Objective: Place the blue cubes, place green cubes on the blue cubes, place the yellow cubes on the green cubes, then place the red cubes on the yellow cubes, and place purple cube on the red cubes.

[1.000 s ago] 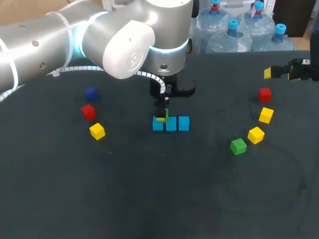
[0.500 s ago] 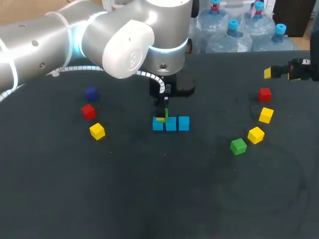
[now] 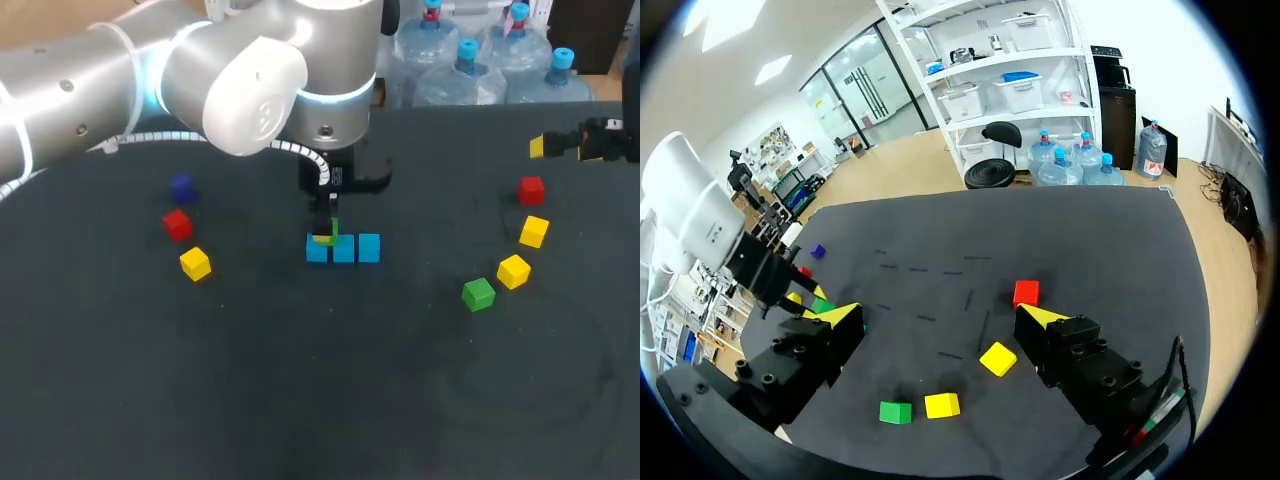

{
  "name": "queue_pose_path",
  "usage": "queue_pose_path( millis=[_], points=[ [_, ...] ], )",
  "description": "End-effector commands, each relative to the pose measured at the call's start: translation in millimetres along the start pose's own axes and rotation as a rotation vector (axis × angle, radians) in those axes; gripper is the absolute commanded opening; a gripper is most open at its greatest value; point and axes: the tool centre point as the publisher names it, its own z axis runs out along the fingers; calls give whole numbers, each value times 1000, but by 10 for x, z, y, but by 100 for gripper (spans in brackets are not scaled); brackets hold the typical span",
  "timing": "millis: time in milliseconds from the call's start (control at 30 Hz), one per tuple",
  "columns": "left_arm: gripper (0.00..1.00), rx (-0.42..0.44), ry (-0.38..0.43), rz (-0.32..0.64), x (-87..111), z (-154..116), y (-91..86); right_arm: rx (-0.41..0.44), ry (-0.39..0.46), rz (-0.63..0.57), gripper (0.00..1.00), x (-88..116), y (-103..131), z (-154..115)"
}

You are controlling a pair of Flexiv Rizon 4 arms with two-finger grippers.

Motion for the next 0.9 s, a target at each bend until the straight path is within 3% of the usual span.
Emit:
queue_pose_path(
  millis=[33,900],
  points=[
    [0,-2,-1,3,13,-5,-19,2,0,0,100,3,3,-12],
    [0,10,-9,2,25,26,-8,2,0,0,100,3,3,-12]
  ],
)
